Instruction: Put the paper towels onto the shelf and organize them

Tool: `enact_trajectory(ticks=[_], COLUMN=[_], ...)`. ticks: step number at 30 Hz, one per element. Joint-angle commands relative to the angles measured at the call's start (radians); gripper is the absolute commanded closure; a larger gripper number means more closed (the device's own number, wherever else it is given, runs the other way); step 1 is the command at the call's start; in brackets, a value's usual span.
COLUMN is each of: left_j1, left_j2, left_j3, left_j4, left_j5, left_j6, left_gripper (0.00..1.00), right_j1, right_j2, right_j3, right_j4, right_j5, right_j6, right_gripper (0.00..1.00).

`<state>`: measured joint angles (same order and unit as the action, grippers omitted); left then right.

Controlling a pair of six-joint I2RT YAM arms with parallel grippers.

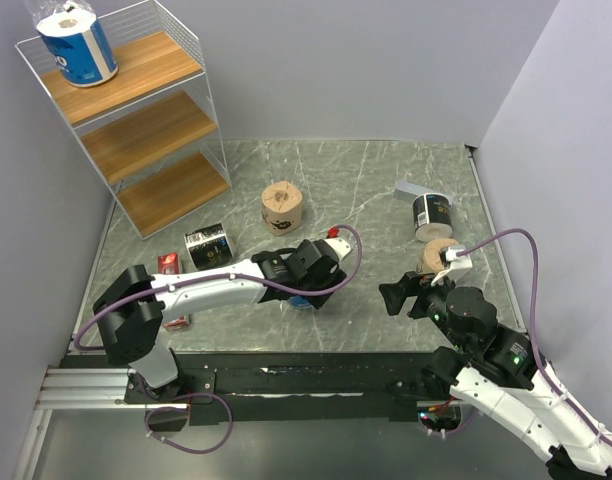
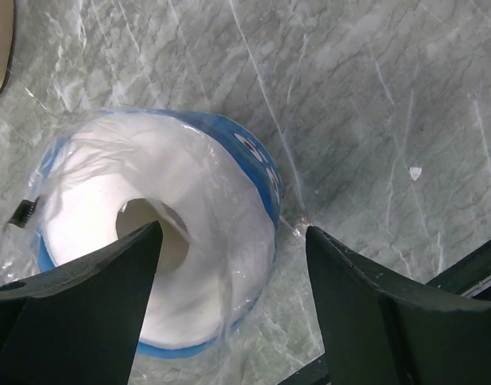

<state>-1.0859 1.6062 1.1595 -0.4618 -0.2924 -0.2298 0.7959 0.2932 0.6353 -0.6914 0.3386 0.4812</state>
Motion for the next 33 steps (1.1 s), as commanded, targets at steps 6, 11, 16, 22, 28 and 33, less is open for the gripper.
enact_trajectory(ticks=[6, 11, 16, 22, 28, 33], left_j1=[0.004, 0.004, 0.004, 0.004, 0.004, 0.004], left_j2=[0.015, 0.027, 0.029, 0.021, 0.005, -0.089], left_j3=[-0.020, -0.020, -0.020, -0.017, 0.046, 0.123], left_j4=[0.054, 0.054, 0.060, 0.058, -0.058, -0.179], left_j5=[0.010, 0.004, 0.002, -0.010, -0.060, -0.194], left_j6=[0.001, 0.003, 0.006, 0.010, -0.008, -0.025], left_gripper=[0.25, 0.26, 0.32, 0.46, 0.64, 0.69], right_j1=[-0.001, -0.001, 0.000, -0.001, -0.001, -0.001], right_j2=[0.000, -0.006, -0.014, -0.019, -0.020, -0.028], right_j3=[0.004, 0.001, 0.000, -0.003, 0.015, 0.046], right_j4=[0.036, 0.038, 0.035, 0.030, 0.009, 0.003], right_j5=[-0.001, -0.003, -0.001, 0.002, 0.005, 0.005], right_j6=[0.004, 0.008, 0.008, 0.010, 0.008, 0.010], right_gripper=[0.04, 0.04, 0.04, 0.04, 0.04, 0.04])
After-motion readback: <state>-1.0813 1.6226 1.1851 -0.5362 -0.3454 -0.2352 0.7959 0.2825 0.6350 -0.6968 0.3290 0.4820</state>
